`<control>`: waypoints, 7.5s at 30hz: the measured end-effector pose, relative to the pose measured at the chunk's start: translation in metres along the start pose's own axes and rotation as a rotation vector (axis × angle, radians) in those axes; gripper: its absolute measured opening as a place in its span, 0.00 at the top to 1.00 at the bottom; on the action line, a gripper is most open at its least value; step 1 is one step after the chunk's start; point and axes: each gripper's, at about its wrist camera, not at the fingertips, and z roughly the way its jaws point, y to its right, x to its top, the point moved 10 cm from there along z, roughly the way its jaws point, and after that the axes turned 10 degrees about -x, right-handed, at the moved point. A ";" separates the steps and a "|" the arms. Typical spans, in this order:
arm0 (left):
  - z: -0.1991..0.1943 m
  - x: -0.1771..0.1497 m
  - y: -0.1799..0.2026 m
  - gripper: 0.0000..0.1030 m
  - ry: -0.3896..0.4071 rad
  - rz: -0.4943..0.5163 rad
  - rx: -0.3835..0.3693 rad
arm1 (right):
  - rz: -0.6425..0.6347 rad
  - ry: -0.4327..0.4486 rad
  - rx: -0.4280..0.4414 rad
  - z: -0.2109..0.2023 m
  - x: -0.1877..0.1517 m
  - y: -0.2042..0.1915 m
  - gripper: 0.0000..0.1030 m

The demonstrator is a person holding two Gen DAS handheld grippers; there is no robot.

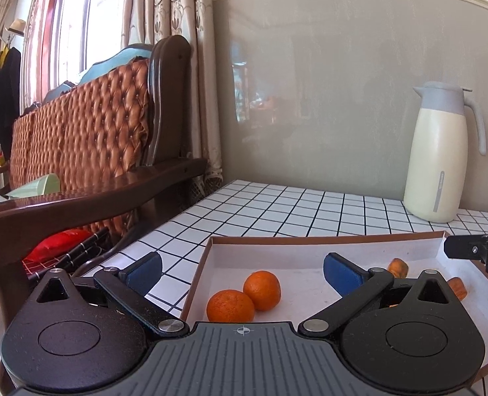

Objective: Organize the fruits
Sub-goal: 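Move both open tools back from the box to the remaining fruits, then grasp a small orange with the left tool while the right tool grasps the brown kiwi, then carry the orange in the left tool while the right tool carries the kiwi to the box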

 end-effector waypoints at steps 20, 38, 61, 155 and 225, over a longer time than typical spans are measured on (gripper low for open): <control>-0.064 -0.017 0.036 0.00 0.010 0.044 -0.062 | 0.033 -0.006 -0.026 -0.065 -0.025 0.032 0.06; -0.080 -0.018 0.115 0.00 0.012 0.072 -0.199 | -0.004 0.047 -0.169 -0.117 -0.051 0.087 0.06; -0.074 -0.020 0.235 0.00 0.023 0.189 -0.359 | 0.049 0.027 -0.340 -0.152 -0.081 0.189 0.06; 0.075 -0.057 0.416 0.70 -0.247 0.289 -0.576 | 0.181 -0.171 -0.274 -0.011 -0.081 0.262 0.84; -0.112 -0.012 0.101 0.70 0.032 0.133 -0.217 | -0.059 0.101 0.042 -0.138 -0.028 -0.017 0.84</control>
